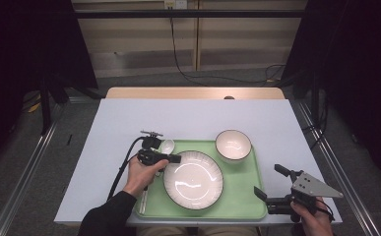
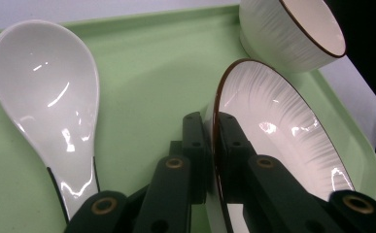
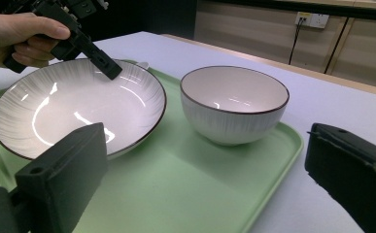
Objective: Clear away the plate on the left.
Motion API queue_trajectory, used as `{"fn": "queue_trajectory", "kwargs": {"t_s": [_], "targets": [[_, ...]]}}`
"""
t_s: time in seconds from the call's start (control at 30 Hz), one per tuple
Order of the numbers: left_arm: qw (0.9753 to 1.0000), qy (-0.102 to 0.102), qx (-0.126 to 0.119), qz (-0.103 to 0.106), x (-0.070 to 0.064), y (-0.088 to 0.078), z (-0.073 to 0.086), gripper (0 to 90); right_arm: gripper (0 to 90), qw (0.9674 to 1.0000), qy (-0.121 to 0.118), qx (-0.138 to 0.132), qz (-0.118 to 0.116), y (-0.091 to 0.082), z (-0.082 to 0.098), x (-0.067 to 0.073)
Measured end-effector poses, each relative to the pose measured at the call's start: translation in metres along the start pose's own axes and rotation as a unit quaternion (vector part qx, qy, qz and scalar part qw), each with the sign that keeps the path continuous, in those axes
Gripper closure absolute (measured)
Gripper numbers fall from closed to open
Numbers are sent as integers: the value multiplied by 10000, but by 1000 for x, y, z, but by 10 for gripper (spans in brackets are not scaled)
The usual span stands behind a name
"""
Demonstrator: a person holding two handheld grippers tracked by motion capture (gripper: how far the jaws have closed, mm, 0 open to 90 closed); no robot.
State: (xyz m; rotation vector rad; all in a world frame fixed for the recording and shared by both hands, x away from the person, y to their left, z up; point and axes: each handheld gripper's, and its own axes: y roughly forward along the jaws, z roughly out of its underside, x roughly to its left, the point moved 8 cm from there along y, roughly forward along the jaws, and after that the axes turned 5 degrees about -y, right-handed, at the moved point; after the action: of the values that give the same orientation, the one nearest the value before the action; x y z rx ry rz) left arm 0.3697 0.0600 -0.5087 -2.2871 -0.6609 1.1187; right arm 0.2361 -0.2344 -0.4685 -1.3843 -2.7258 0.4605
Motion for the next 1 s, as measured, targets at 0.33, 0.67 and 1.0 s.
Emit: {"fn": "queue_trajectory", "kwargs": {"t_s": [0.33, 0.67, 1.0], "targets": [[9990, 166, 75, -397, 6, 6, 4, 832, 14, 10000, -2, -21, -2, 0, -1, 0], [9987, 264, 102, -423, 6, 9, 6, 830, 14, 10000, 3, -36, -11, 0, -1, 0], [9950, 726, 125, -671, 5, 11, 7, 752, 14, 10000, -3, -33, -7, 0, -1, 0]]}}
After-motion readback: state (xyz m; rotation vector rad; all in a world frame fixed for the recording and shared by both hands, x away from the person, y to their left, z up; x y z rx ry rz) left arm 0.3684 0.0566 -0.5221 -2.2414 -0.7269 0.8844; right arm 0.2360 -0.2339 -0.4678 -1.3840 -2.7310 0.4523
